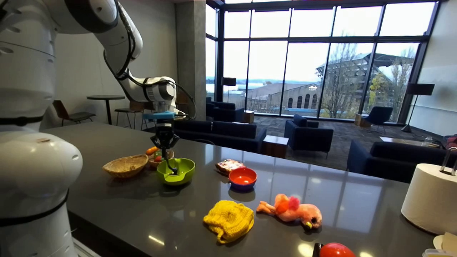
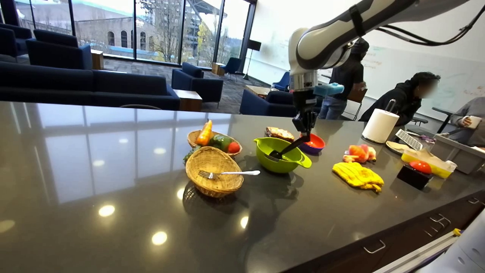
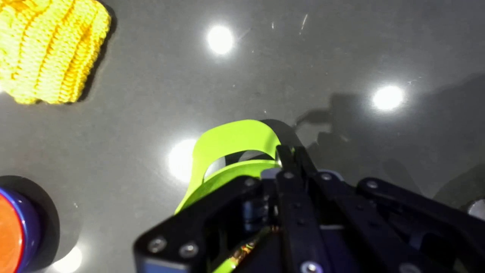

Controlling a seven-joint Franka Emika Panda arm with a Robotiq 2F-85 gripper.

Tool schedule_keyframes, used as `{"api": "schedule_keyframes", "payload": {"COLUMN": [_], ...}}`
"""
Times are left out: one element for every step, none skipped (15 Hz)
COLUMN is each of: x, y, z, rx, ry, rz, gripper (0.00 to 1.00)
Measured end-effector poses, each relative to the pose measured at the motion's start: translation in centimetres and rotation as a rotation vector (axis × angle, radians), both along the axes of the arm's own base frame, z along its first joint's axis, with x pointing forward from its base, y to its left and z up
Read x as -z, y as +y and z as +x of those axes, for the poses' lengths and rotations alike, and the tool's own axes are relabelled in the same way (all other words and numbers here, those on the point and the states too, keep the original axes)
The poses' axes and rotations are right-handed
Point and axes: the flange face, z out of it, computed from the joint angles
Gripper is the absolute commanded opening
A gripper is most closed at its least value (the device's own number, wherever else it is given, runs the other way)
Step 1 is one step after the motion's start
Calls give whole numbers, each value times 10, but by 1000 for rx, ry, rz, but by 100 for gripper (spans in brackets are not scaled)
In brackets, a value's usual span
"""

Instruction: Use the black spoon to mix the contents of the green bowl

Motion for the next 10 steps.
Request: {"api": "schedule_keyframes", "payload": {"x": [-1,-2,-2,-2,-2,-2,-2,-1,0,1], "y": [5,9,12,12,12,10,6,2,-3,-8], "z": [1,2,3,5,7,9,11,13,14,16], "rx": [-12,-24,-32,-41,-50,-58,-65,-72,-79,-84], "ry": [-2,-5,-7,-9,-11,-13,-14,-14,-15,-15], "rz": [3,3,2,0,-3,-9,-16,-26,-37,-49], "gripper": [1,1,1,1,1,1,1,1,1,1]}}
